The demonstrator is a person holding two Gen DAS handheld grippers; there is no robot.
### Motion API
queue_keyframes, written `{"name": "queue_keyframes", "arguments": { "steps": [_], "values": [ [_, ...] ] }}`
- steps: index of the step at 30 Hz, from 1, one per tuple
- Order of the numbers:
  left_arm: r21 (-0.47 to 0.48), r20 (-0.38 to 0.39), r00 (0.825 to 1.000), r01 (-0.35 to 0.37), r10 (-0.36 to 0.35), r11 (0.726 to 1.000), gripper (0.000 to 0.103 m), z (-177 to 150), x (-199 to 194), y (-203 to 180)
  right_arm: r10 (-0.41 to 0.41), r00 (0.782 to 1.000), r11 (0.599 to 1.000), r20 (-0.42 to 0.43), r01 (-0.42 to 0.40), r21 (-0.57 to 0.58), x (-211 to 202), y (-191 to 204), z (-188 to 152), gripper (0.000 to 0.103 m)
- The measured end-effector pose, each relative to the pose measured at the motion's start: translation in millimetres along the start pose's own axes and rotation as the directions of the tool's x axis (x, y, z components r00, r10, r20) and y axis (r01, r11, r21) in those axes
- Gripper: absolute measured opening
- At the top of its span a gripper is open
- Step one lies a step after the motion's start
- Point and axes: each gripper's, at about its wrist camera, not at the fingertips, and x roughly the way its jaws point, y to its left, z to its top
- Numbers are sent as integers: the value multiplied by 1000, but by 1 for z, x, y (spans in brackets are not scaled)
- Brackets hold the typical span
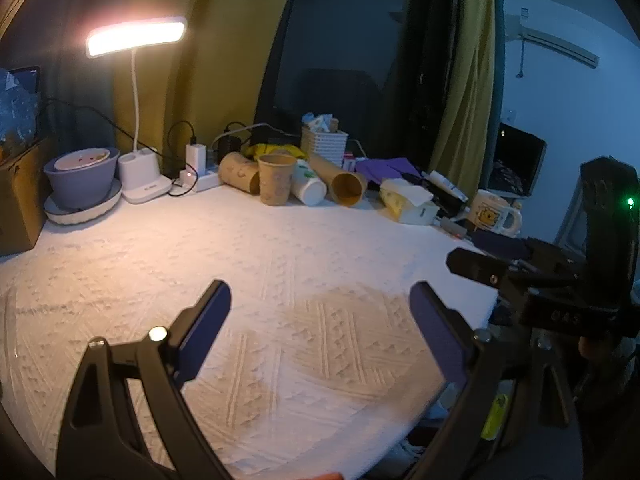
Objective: Flip cup upright
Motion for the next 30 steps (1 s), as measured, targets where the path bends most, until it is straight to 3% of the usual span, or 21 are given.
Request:
{"name": "queue_keyframes", "arguments": {
  "steps": [30],
  "values": [
    [3,-2,1000,10,-10,1000,92,0,-1,-7,-1,1000,1000,8,1,3,-2,-3,-1,76]
  ]
}}
